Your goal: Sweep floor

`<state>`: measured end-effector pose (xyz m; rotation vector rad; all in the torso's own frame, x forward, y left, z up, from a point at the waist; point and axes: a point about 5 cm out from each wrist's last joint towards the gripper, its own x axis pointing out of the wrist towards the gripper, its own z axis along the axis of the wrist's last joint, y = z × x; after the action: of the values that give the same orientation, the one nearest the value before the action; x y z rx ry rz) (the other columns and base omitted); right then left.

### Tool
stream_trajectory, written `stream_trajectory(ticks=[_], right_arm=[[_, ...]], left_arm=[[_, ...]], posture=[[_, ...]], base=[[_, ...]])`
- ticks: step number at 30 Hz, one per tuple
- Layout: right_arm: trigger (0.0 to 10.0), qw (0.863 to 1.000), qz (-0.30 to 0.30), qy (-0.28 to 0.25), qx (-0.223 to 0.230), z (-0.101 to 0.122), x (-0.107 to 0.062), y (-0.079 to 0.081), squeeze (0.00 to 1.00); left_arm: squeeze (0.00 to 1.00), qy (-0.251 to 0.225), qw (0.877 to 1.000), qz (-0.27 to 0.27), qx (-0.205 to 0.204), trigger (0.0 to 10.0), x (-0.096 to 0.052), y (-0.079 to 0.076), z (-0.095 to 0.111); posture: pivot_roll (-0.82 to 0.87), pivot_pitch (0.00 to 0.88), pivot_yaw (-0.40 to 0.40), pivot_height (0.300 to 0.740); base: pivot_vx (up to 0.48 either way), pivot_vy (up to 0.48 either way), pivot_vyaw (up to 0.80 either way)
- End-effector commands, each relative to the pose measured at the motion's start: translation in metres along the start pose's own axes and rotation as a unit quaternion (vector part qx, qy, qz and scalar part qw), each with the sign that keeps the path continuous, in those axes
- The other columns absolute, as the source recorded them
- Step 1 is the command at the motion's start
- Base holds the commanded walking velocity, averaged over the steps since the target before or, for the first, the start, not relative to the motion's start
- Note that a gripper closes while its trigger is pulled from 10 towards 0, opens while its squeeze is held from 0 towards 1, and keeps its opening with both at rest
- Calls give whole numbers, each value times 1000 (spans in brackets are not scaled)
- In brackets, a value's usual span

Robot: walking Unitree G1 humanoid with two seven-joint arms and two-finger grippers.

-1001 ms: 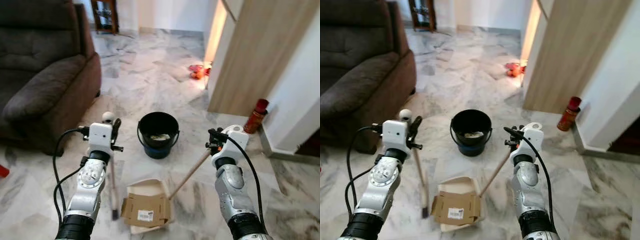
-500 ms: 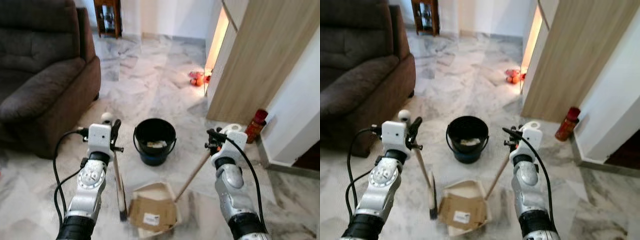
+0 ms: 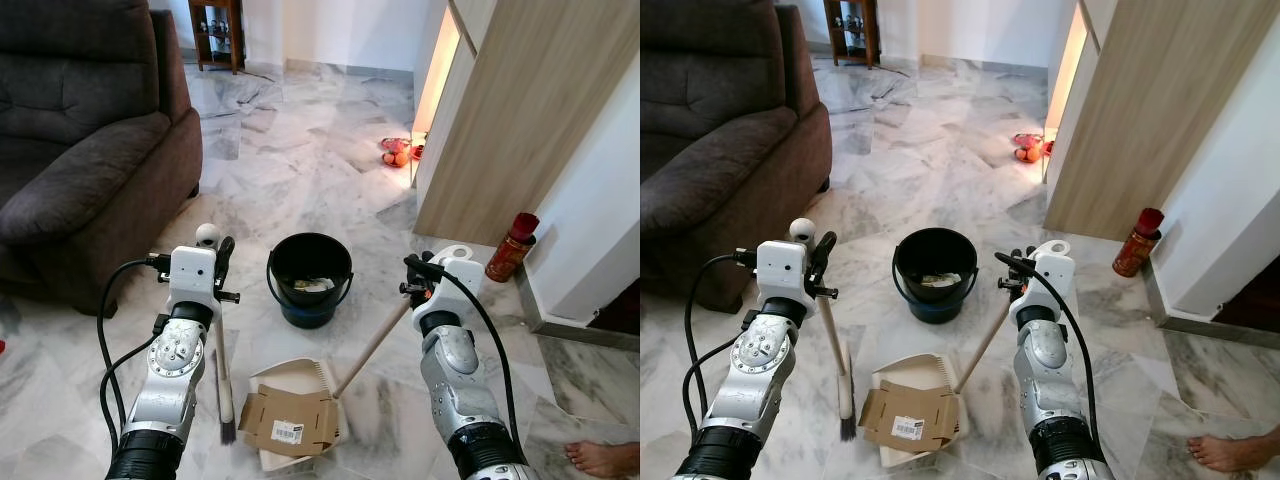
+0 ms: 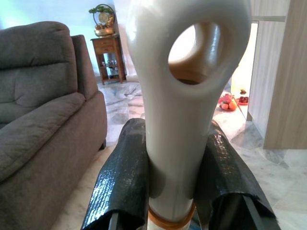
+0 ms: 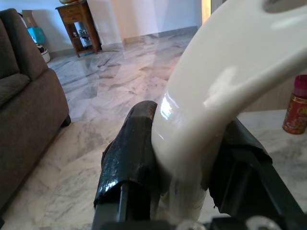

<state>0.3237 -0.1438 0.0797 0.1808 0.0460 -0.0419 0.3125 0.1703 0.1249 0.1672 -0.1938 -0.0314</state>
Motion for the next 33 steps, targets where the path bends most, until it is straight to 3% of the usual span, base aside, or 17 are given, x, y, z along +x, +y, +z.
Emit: stream_trajectory(ticks=[1, 26, 33], right_arm=[[10000, 1000, 0, -24, 5, 11, 4, 0, 0], [10000, 1000, 0, -24, 7, 11, 4, 0, 0], [10000, 1000, -3, -25, 6, 11, 4, -2, 0]], left_arm=[[0, -30, 1000, -2, -2, 10000, 4, 0, 12], [0, -40, 999, 3, 10, 10000, 2, 3, 15], [0, -37, 999, 16, 32, 10000, -16, 14, 11]], posture=[[74, 0, -54, 740], [72, 0, -49, 740], [73, 0, -47, 740]], base=[[0, 0, 0], [0, 0, 0], [0, 0, 0]])
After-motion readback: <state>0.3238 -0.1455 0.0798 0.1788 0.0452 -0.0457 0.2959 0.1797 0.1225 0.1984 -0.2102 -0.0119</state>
